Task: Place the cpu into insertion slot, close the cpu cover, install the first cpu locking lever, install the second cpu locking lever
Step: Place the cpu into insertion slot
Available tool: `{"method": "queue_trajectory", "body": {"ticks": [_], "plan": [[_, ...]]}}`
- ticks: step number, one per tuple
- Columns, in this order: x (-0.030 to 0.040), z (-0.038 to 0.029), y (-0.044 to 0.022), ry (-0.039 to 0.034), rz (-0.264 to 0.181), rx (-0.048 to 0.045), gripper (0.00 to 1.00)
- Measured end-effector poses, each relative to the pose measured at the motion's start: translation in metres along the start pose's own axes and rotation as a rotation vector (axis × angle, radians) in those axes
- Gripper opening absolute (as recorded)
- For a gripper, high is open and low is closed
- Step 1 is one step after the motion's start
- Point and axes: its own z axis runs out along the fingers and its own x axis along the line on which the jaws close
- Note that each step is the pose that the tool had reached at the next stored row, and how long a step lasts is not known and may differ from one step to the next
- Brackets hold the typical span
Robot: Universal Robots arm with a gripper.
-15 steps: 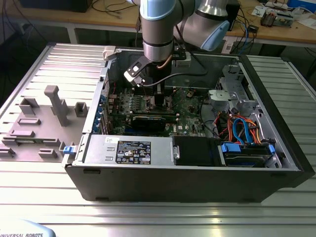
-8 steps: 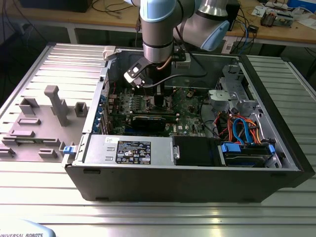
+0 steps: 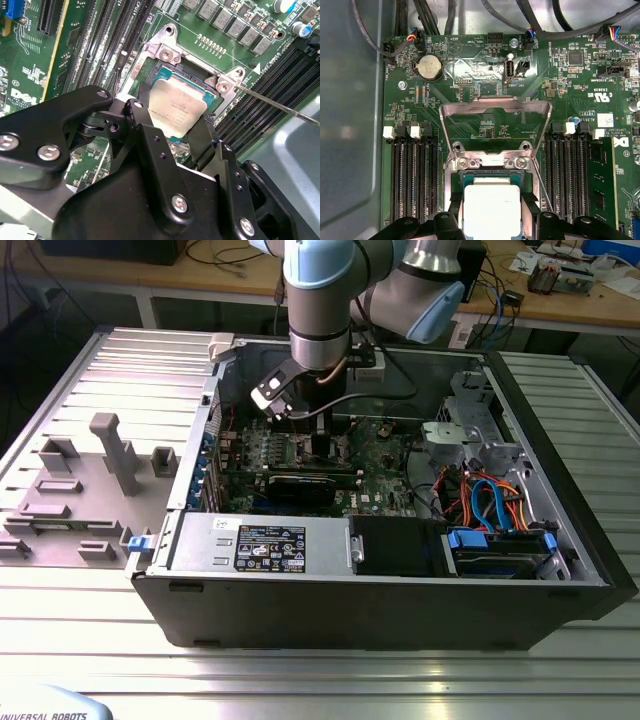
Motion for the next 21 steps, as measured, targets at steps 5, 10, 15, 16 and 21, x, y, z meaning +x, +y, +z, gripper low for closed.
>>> {"method": "queue_trajectory", "body": {"ticks": [5,10,15,16,21], "plan": [[0.0000,0.0001,0.0010,-0.0003,0.002,0.0004,0.54],[0.0000,0.0002,0.0019,-0.0007,0.006,-0.0001,0.54],[0.0000,0.0002,0.0020,-0.0005,0.006,-0.0001,0.62],[0.0000,0.0002,0.0019,-0.0006,0.006,-0.0001,0.62],[0.0001,-0.0046,0.0023,0.0000,0.006,0.0000,0.62]]}}
